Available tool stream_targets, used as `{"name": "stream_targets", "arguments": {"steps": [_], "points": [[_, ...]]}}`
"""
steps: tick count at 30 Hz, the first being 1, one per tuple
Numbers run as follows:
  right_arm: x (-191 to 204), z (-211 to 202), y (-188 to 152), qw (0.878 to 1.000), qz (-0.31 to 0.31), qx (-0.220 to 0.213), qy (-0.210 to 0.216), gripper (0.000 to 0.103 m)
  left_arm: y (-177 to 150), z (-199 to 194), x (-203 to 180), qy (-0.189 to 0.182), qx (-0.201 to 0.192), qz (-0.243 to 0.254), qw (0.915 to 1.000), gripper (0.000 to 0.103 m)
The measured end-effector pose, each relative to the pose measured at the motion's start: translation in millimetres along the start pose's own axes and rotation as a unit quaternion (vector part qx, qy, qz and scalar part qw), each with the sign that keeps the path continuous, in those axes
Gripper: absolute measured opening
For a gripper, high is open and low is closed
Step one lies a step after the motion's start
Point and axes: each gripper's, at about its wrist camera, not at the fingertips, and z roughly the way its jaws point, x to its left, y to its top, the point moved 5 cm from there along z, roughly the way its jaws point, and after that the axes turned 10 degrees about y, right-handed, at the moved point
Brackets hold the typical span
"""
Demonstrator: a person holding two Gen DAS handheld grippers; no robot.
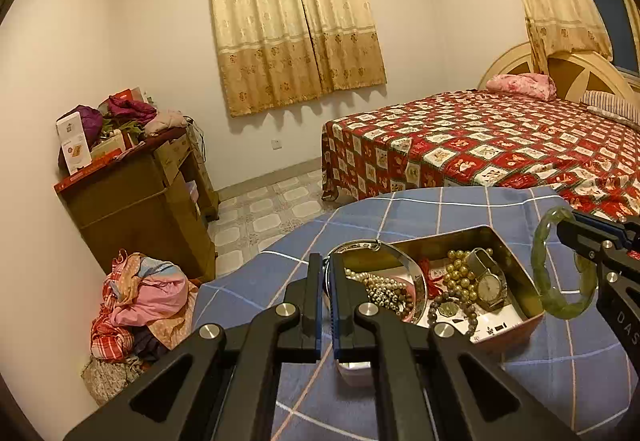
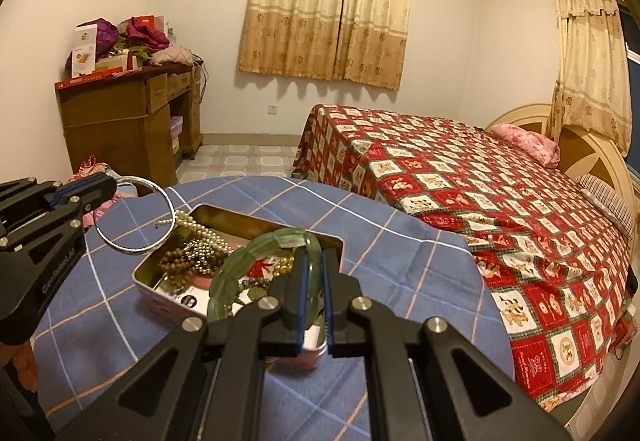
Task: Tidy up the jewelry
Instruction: 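Carry the silver bangle and jade bangle with both tools over the tin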
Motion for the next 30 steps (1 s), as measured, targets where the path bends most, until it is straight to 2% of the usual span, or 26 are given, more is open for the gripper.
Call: {"name": "stream_targets", "arguments": {"steps": [30], "points": [[-8, 69, 11, 0.998, 0.002, 0.064, -0.012, 0.008, -3, 73, -27, 0.001, 0.057, 0.042, 0.9975, 0.002]]}}
